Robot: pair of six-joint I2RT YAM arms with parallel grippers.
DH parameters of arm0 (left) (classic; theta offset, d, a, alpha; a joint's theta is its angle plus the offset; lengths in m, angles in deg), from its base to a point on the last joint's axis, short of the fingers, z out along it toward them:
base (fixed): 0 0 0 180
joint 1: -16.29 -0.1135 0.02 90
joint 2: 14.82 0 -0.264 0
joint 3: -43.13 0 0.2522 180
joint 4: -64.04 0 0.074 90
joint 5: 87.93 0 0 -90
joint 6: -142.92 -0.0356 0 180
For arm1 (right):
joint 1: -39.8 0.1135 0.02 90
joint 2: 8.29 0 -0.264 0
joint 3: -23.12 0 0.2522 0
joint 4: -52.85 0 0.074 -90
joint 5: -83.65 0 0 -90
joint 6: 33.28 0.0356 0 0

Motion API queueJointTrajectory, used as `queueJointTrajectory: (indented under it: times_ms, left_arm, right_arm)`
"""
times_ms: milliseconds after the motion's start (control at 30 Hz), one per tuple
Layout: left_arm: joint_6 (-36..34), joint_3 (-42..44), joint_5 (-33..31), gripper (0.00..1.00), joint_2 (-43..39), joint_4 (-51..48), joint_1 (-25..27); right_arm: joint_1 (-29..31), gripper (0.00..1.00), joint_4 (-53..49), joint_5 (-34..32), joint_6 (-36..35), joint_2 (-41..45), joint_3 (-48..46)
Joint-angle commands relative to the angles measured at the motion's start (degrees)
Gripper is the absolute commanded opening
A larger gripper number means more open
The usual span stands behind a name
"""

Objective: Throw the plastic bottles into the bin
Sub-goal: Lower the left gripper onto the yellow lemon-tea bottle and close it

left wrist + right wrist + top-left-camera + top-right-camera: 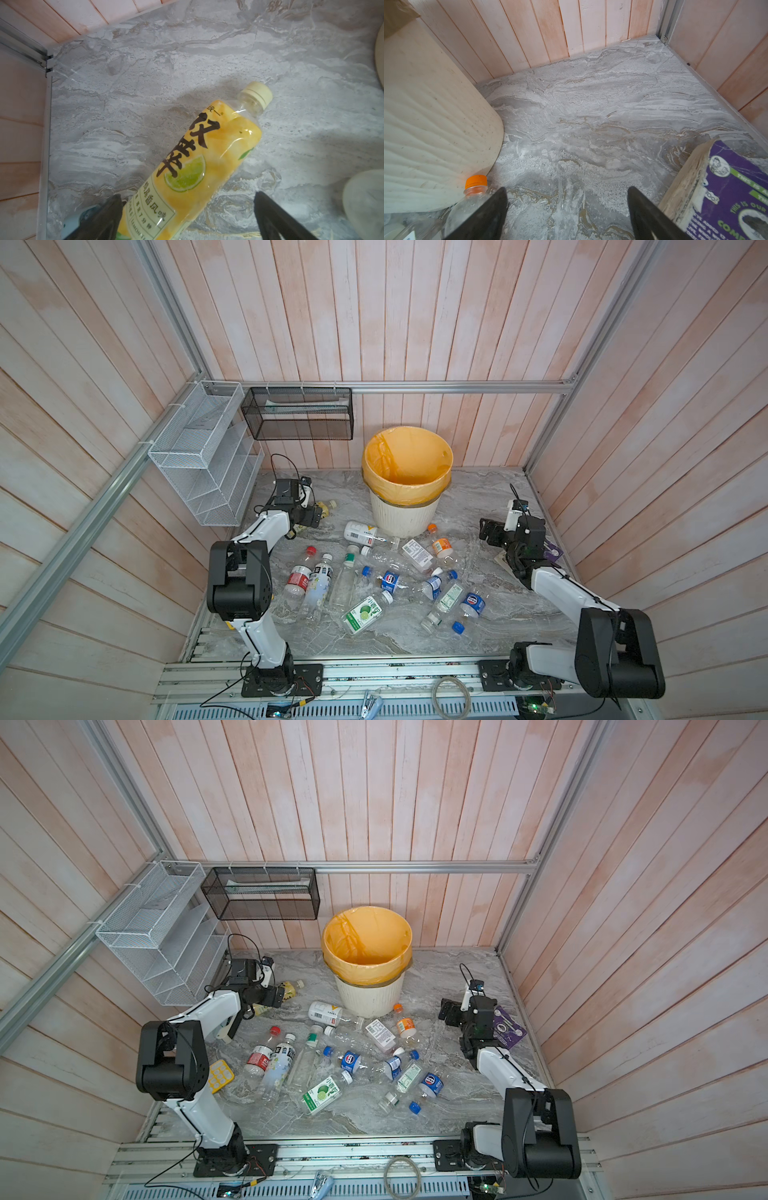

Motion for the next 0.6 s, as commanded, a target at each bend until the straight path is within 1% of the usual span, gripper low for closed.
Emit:
queueJointTrajectory:
  times_ms: [0, 167, 267, 367, 567]
  left_arm:
    - [-2.8, -4.0, 1.3, 1.00, 3.6, -5.6, 0.0]
    - [-3.3, -8.0, 2.5, 0.98, 7.9, -9.2, 0.0]
    - [-3.8, -9.6, 3.9, 0.95, 10.0, -11.6, 0.0]
    - [-3.5, -9.9, 3.9, 0.92, 11.1, -11.8, 0.0]
    - [-2.8, -11.6, 5.0, 0.80, 12.6, -13.0, 0.0]
  right_arm:
    - [-0.2, 0.90, -1.6, -0.1, 0.9, -0.9, 2.4]
    - [-0.2, 0.90, -2.2, -0.5, 0.7, -1.5, 3.0]
    - [-0.2, 0.90, -2.4, -1.0, 0.8, -1.6, 3.0]
    - [-0.2, 0.90, -2.7, -1.8, 0.8, -2.0, 3.2]
    - [-0.2, 0.90, -3.2, -2.3, 1.1, -2.5, 3.6]
